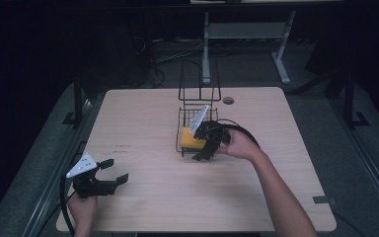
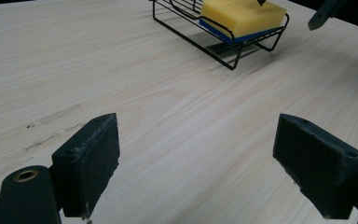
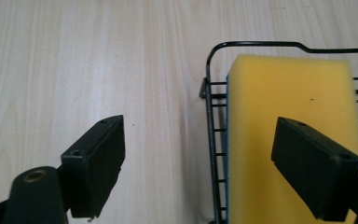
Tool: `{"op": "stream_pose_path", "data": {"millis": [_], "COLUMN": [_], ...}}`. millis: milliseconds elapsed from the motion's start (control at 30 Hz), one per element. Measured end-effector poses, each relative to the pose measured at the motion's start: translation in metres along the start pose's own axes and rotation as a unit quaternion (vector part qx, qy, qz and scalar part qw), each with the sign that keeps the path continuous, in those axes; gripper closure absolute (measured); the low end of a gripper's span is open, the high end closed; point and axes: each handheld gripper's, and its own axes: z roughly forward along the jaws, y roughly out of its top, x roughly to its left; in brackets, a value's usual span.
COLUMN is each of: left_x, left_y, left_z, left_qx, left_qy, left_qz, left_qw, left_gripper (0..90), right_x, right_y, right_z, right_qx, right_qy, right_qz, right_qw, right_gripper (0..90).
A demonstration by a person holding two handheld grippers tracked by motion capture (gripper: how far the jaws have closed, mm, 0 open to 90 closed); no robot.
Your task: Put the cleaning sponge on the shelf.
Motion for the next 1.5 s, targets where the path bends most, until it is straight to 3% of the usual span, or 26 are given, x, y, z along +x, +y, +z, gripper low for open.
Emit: {"op": "stream_pose_path", "data": {"millis": [400, 1500], "left_x": [0.0, -0.003], "left_y": [0.0, 0.0], "left_z": [0.001, 0.002], "left_qx": [0.002, 0.004], "left_qy": [0.001, -0.002], "left_qz": [-0.003, 0.003], "left_qw": [1.0, 1.0], "left_gripper": [14.1, 14.1], "right_x": [0.016, 0.041], "right_y": [-0.013, -0.051], "right_z": [-0.004, -0.01], "right_qx": [-0.006, 0.002], "right_qy": [-0.001, -0.005], "right_qz": [0.001, 0.022], "right_qw": [1.0, 0.9997], "right_gripper": [17.1, 16.8]}}
